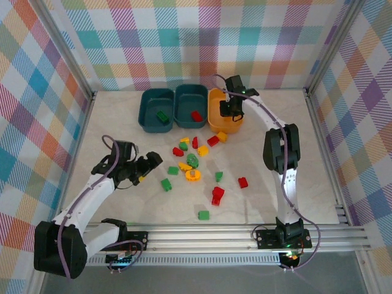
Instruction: Sort the legos into containers by color
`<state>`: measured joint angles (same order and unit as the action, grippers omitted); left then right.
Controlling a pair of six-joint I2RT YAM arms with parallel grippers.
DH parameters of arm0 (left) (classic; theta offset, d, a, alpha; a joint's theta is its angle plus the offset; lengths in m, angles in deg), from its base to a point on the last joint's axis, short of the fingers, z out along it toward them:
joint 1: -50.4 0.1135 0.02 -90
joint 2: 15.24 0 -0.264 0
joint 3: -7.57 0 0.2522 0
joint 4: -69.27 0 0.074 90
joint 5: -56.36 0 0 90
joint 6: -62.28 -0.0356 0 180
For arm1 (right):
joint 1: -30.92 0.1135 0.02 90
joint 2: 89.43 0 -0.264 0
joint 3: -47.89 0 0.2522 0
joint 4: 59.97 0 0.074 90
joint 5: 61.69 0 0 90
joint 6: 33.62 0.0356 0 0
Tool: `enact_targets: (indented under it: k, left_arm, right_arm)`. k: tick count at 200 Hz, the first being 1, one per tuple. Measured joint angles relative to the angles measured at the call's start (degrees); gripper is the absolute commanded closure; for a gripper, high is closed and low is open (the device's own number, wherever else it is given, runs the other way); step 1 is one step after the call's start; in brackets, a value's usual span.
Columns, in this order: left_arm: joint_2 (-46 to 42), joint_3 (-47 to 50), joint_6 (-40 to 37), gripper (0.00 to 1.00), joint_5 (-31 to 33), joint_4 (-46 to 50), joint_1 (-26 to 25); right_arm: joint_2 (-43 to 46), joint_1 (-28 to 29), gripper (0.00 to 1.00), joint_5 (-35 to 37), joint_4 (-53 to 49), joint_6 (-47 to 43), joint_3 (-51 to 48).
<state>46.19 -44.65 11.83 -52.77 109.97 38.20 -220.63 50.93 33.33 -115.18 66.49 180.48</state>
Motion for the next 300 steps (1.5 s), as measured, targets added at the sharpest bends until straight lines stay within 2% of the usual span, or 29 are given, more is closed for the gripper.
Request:
enact_targets:
  k: [24, 41, 75, 97, 155, 194, 226, 267, 300]
  left_arm:
    - [2.69, -3.34, -0.85, 0.06, 2.54, 0.68, -4.55]
    - [4.13, -5.49, -1.51, 0.06, 4.33, 1.6, -8.26]
    - [6.86, -8.76, -2.1, 0.07, 8.15, 3.69, -13.55]
    - [8.66, -9.9, -1.9, 0.09, 11.19, 5.35, -16.0]
    - [15.78, -10.4, 0.09, 0.12, 17.99, 10.67, -22.47]
    - [19.58, -9.35, 1.62, 0.19, 19.87, 9.84, -23.3]
    - [22.69, -7.69, 2.4, 0.29, 21.29, 8.02, -23.3]
    - [25.42, -7.08, 3.04, 0.55, 21.79, 4.09, -23.32]
    - [26.03, -7.23, 2.67, 0.68, 22.77, 4.39, -23.34]
  right_arm:
    - [-3.45, -0.63, 0.55, -0.13, -3.1, -0.04, 4.37]
    - [-4.02, -0.61, 0.46, -0.33, -4.96, 0.42, 5.33]
    - [-2.64, -0.59, 0.43, -0.52, -4.72, 0.42, 4.02]
    - [4.42, -0.33, 0.4, -0.61, -2.4, 0.63, -4.96]
    - [32.2, 1.46, 0.39, -3.48, 8.83, 4.26, -32.24]
    - [38.14, 2.67, 0.39, -6.64, 13.03, 7.08, -46.47]
    - [40.24, 3.5, 0.41, -7.5, 12.96, 7.96, -52.46]
    - [44.74, 6.73, 0.4, -6.08, 12.96, 8.07, -53.92]
    - [45.99, 7.74, 0.4, -4.59, 12.94, 7.91, -53.92]
